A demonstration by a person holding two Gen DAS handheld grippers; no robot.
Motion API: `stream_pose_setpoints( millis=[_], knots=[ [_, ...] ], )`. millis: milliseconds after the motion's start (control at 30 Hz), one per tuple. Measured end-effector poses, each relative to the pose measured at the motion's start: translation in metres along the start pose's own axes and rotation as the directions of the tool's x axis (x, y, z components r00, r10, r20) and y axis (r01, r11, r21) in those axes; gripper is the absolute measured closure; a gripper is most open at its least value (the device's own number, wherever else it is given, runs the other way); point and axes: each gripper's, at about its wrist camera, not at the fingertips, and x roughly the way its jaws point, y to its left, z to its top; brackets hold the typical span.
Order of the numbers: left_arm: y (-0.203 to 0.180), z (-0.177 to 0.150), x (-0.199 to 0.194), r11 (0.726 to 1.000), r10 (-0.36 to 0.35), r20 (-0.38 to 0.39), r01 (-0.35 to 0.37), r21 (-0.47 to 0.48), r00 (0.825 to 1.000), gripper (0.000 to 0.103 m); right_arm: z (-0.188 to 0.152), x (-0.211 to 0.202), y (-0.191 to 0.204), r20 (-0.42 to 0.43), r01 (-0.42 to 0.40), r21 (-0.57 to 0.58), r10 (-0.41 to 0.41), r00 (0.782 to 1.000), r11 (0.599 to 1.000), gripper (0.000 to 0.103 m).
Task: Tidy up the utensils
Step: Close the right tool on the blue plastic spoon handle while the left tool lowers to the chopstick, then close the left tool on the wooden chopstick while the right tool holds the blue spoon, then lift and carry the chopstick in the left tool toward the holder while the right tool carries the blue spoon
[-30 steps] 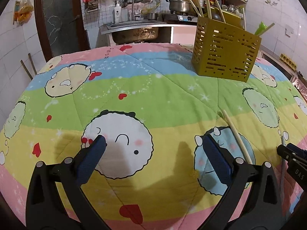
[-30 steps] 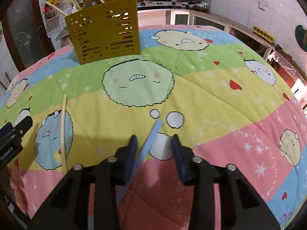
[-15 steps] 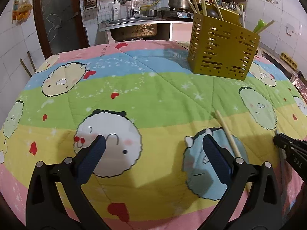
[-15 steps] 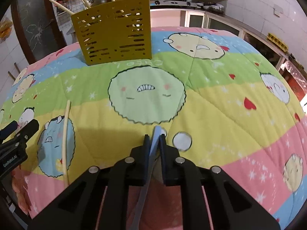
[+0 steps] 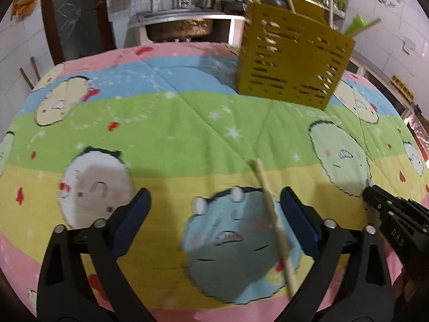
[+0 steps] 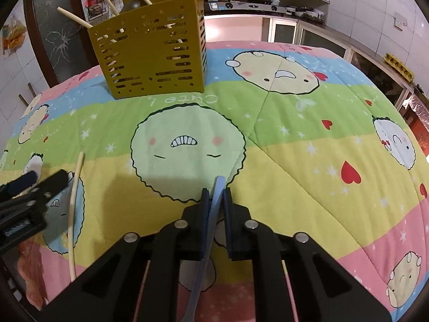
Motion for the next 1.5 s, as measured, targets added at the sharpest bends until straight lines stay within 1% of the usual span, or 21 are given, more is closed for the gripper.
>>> stream_pose_setpoints(
  millis=[100, 133, 167, 233, 300, 400, 467, 533, 667, 767, 867, 1000, 1067, 1167, 1367, 1500],
  knots=[
    [-0.012, 0.000, 0.005, 1.000, -0.005, -0.015, 0.005, 0.024, 1.000, 0.018, -0.002, 0.000, 0.000, 0.006, -0.005, -0.001, 0.005, 1.000, 1.000, 0.092],
    [-0.015, 0.000, 0.007, 1.000, -0.010, -0.023, 0.010, 0.029, 1.000, 0.023, -0.002, 0.000, -0.001, 0.008, -0.007, 0.002, 0.007, 1.000, 1.000, 0.092],
    [-0.018, 0.000, 0.011, 0.999, -0.019, -0.039, 0.020, 0.037, 0.999, 0.032, -0.002, 0.000, -0.001, 0.009, -0.010, 0.006, 0.010, 1.000, 1.000, 0.092],
    [-0.022, 0.001, 0.016, 0.998, -0.019, -0.060, 0.022, 0.050, 0.998, 0.042, -0.002, 0.000, -0.002, 0.012, -0.016, 0.011, 0.016, 1.000, 1.000, 0.092],
    [-0.023, 0.003, 0.016, 0.998, -0.016, -0.054, 0.018, 0.054, 0.998, 0.047, -0.004, 0.000, -0.002, 0.017, -0.020, 0.015, 0.020, 1.000, 1.000, 0.092],
    [-0.023, 0.008, 0.018, 0.998, -0.031, -0.071, 0.035, 0.053, 0.997, 0.057, -0.005, 0.000, -0.003, 0.020, -0.024, 0.020, 0.024, 1.000, 0.999, 0.092],
    [-0.023, 0.012, 0.020, 0.997, -0.038, -0.083, 0.042, 0.056, 0.996, 0.067, -0.004, 0.001, -0.004, 0.015, -0.029, 0.029, 0.028, 0.999, 0.999, 0.091],
    [-0.022, 0.015, 0.021, 0.997, -0.041, -0.092, 0.047, 0.056, 0.995, 0.075, -0.003, 0.001, -0.005, 0.006, -0.032, 0.040, 0.032, 0.999, 0.999, 0.091],
    [-0.021, 0.019, 0.024, 0.997, -0.051, -0.108, 0.057, 0.052, 0.993, 0.084, -0.001, 0.002, -0.005, -0.022, -0.031, 0.064, 0.033, 0.999, 0.997, 0.091],
    [-0.019, 0.021, 0.025, 0.997, -0.060, -0.109, 0.065, 0.046, 0.992, 0.089, 0.001, 0.004, -0.004, -0.036, -0.020, 0.064, 0.023, 0.999, 0.998, 0.091],
    [-0.019, 0.023, 0.026, 0.997, -0.060, -0.106, 0.066, 0.050, 0.993, 0.091, 0.003, 0.006, -0.004, -0.040, -0.021, 0.071, 0.024, 0.999, 0.997, 0.091],
    [-0.018, 0.024, 0.024, 0.996, -0.074, -0.098, 0.079, 0.047, 0.992, 0.092, 0.004, 0.004, -0.006, -0.034, -0.033, 0.091, 0.036, 0.999, 0.995, 0.092],
    [-0.016, 0.023, 0.021, 0.995, -0.089, -0.092, 0.093, 0.046, 0.992, 0.095, 0.003, 0.002, -0.007, -0.022, -0.040, 0.099, 0.043, 0.999, 0.994, 0.094],
    [-0.014, 0.023, 0.013, 0.994, -0.092, -0.067, 0.095, 0.049, 0.994, 0.098, 0.002, -0.006, -0.008, 0.009, -0.054, 0.112, 0.053, 0.999, 0.992, 0.094],
    [-0.008, 0.024, -0.007, 0.993, -0.105, -0.014, 0.105, 0.049, 0.994, 0.099, 0.004, -0.027, -0.004, 0.073, -0.052, 0.084, 0.046, 0.996, 0.995, 0.094],
    [0.002, 0.024, -0.028, 0.994, -0.108, 0.054, 0.106, 0.039, 0.993, 0.099, 0.006, -0.051, -0.004, 0.145, -0.053, 0.071, 0.042, 0.989, 0.996, 0.095]
  ],
)
